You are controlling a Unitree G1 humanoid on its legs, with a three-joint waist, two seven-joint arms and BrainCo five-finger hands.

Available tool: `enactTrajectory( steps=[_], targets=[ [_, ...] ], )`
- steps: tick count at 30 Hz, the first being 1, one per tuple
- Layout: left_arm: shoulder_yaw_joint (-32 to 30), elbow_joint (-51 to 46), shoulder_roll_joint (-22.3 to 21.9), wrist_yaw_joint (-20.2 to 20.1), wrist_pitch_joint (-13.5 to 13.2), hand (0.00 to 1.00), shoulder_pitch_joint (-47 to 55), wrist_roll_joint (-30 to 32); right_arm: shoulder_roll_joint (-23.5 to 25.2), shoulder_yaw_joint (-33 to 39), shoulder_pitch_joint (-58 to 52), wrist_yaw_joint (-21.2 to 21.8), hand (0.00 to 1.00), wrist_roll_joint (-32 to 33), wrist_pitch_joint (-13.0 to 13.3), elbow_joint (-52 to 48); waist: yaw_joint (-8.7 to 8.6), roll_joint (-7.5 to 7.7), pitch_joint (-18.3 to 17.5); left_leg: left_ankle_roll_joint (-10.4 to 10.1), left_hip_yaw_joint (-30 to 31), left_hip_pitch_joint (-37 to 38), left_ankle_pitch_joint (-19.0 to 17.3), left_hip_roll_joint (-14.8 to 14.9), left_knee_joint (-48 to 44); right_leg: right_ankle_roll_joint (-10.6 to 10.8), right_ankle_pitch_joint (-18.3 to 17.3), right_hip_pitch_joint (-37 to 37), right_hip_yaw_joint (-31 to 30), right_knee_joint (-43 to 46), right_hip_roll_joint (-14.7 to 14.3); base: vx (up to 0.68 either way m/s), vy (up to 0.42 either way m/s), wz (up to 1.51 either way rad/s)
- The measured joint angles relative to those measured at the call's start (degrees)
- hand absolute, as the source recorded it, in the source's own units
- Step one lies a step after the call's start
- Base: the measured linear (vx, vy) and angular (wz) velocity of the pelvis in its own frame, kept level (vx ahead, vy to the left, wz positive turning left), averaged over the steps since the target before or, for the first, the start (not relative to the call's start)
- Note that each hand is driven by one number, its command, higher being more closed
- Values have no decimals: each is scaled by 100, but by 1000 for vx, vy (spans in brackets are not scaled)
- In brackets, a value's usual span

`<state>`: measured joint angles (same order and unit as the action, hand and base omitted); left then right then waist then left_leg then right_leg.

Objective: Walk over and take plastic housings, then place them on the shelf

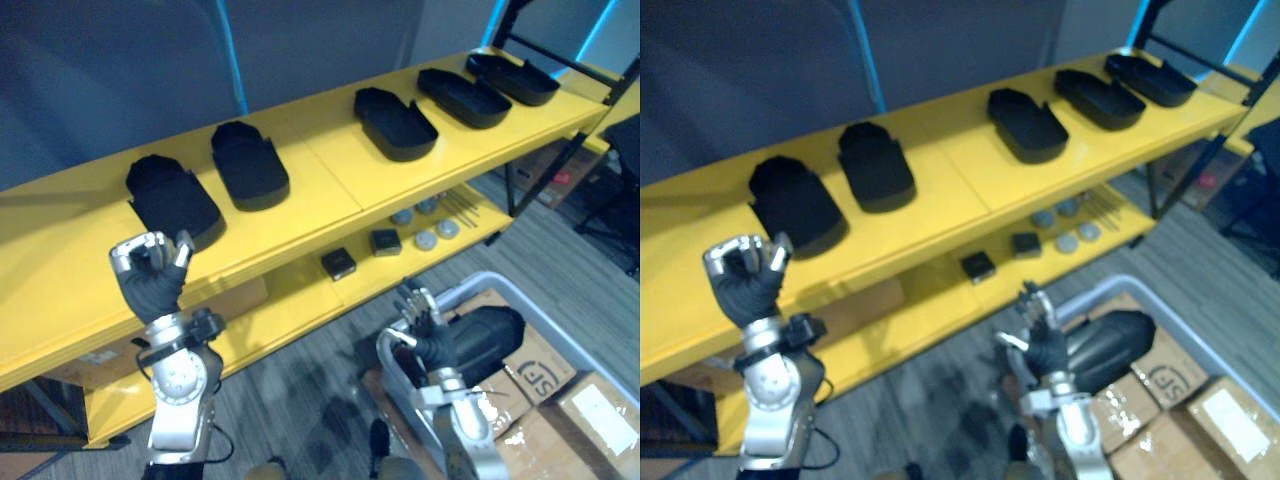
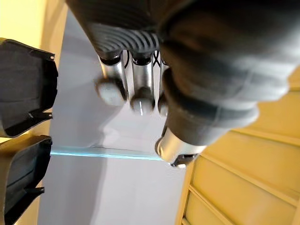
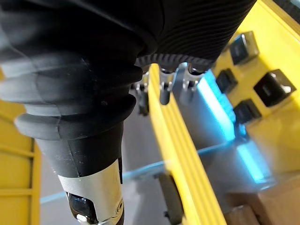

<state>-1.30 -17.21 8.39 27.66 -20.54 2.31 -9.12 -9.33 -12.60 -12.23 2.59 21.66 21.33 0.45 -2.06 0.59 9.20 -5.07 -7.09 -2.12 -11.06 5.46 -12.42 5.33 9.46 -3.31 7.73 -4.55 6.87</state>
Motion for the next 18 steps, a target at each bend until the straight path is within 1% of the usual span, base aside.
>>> enactTrajectory(
  steps=[5,9,11,15,16,18],
  targets=[
    [50,350,-2,-65,236,0,-3,-107,0,8,7,0,0,1,0,0,-9,27,17,0,-11,-92,0,3,-20,1,5,-86,-11,0,-3,0,0,0],
    [241,956,6,-32,445,0,-238,-189,-1,11,63,1,0,2,0,1,-7,129,83,-1,-86,-107,-2,7,-25,3,20,-128,-50,2,-5,-20,-2,-4],
    [257,1173,7,9,479,0,-416,-220,-2,18,182,0,0,6,0,1,-7,183,142,1,-141,-116,-15,8,-45,5,38,-164,-120,2,-7,-36,3,-13],
    [240,1891,41,147,509,0,-1095,-241,-15,23,360,0,0,6,1,1,-28,172,338,24,-148,-254,-151,31,-310,14,58,-203,-157,3,-10,-48,10,-6],
    [241,1940,41,149,509,0,-1161,-249,-15,27,364,0,0,6,1,1,-27,172,338,22,-149,-306,-167,35,-347,18,62,-239,-157,5,-12,-48,6,0],
    [246,2113,92,149,493,0,-1398,-450,-21,19,402,-2,0,6,1,1,-29,190,391,20,-151,-397,-193,45,-417,20,72,-310,-174,24,-17,0,0,0]
  ],
)
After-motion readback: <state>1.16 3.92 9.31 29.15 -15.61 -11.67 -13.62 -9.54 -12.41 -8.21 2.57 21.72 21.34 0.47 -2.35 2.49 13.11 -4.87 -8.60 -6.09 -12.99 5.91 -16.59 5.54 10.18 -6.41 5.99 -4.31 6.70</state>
